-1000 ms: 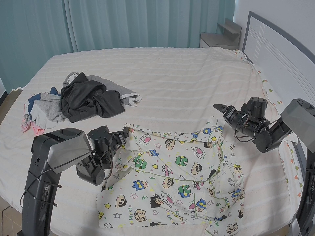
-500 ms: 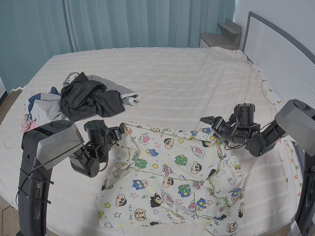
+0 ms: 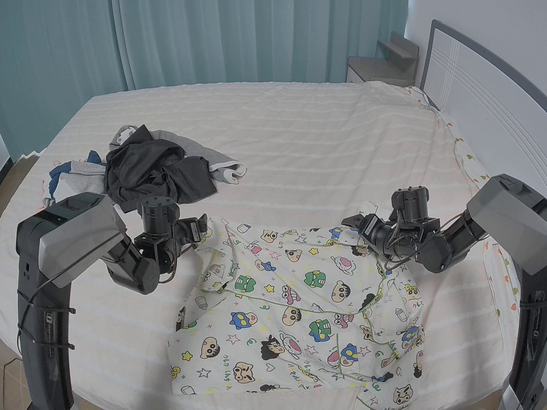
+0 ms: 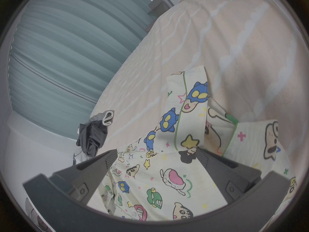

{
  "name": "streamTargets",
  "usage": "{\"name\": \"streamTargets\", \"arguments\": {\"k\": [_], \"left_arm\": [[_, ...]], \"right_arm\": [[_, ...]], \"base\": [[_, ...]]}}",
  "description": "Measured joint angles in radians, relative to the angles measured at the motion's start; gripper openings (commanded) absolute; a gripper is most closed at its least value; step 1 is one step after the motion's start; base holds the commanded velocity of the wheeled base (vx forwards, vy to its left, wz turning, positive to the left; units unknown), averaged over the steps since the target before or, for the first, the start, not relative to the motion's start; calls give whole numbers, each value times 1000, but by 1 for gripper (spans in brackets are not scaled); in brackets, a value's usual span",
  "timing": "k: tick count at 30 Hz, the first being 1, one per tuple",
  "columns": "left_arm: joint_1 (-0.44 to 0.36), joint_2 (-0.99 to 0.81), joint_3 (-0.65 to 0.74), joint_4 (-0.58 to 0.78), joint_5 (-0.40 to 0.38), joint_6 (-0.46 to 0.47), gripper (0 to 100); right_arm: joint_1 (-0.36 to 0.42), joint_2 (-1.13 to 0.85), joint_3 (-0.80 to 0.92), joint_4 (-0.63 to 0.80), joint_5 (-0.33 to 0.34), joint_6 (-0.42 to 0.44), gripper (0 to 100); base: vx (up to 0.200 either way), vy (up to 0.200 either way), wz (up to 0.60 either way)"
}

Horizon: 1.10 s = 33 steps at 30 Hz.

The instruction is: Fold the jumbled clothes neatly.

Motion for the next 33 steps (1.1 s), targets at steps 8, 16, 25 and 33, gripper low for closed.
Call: {"name": "streamTargets", "arguments": {"k": [8,16,25,33], "left_arm": [[28,-61,5,104,-32,-63,100],[37,-130,94,109,-78,-130,100],[22,-207,344,-44,-97,-159,100],[18,-237,527,-186,-107,-200,100]], "right_arm": [[3,43,-76,78,-78,4,100],[13,78,-136,137,-141,5,100],[22,107,-239,152,-187,6,100],[22,136,-455,184,-184,7,100]], "base": [[0,0,0],[0,0,0],[0,0,0],[0,0,0]]}}
